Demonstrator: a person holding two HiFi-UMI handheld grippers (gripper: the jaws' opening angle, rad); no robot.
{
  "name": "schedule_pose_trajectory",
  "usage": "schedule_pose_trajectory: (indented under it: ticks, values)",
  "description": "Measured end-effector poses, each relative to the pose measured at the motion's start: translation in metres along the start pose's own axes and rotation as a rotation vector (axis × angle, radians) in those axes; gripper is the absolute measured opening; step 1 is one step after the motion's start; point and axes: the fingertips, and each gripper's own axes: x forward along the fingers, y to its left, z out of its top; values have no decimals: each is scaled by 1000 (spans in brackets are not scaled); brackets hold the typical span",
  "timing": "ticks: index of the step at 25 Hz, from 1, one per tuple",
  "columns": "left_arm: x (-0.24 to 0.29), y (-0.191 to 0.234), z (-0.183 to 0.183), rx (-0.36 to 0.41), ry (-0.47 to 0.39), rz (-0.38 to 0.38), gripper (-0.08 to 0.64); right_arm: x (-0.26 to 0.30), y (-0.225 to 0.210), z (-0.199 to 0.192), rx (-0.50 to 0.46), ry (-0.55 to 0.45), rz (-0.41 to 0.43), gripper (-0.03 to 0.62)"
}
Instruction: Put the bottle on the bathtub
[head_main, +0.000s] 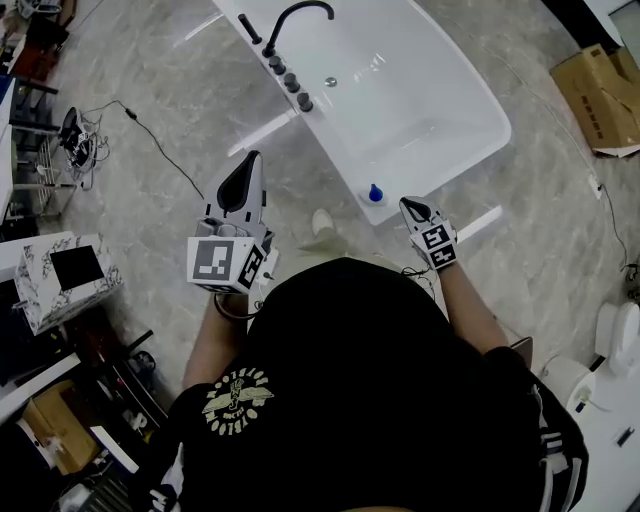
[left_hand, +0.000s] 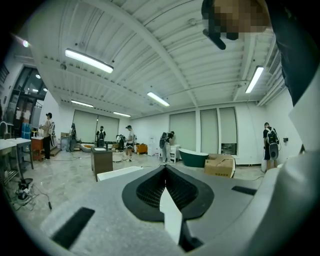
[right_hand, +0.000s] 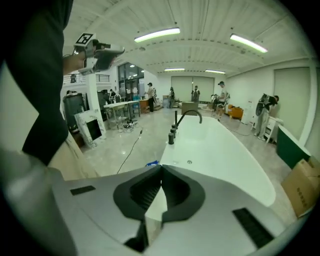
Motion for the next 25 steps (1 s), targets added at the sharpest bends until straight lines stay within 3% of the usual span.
schedule_pose_trajectory:
  ticks: [3,10,18,25]
  values:
    - [3,-18,3,-5,-18,-15,8,-35,-5,30,57,-113,-19,11]
    - [-3,-64,11,-7,-44,-45,8,-118,0,109,34,-348,-21,9]
    - [-19,-121,23,-68,-86,-93,8,-214,-13,157,48,-487,-65,9]
    - [-33,-151,34,-37,-71,-126,8,-294,-21,197,41,-580,-156,9]
